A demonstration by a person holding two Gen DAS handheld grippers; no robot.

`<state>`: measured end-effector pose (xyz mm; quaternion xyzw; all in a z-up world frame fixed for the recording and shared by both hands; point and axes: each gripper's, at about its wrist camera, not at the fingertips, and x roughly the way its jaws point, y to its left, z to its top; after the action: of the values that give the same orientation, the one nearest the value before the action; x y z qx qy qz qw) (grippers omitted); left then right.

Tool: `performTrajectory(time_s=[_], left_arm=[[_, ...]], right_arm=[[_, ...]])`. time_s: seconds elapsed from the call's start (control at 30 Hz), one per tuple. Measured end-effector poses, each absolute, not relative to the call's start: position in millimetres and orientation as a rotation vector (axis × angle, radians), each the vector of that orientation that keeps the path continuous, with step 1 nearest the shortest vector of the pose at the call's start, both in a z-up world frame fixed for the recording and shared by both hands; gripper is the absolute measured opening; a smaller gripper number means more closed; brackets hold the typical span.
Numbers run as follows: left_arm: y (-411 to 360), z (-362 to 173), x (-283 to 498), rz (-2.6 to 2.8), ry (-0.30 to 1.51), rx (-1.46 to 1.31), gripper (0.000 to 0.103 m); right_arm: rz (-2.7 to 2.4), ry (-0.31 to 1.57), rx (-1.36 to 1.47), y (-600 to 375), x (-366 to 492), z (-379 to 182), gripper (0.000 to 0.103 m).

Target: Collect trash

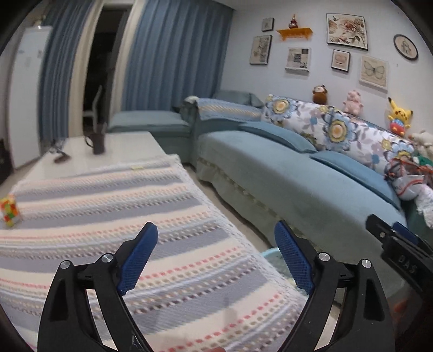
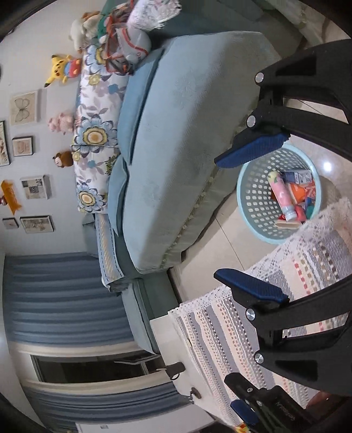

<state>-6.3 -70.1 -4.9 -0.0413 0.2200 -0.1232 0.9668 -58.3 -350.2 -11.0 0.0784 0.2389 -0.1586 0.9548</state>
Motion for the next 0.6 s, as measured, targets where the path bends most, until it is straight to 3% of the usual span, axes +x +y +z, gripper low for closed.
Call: performTrajectory(time_s=[0.6], left_arm=[[-73, -5, -11, -0.202, 0.434, -0.034, 0.089]], right_arm=[[-0.400, 0.400, 0.173, -342, -76, -3, 0.080]])
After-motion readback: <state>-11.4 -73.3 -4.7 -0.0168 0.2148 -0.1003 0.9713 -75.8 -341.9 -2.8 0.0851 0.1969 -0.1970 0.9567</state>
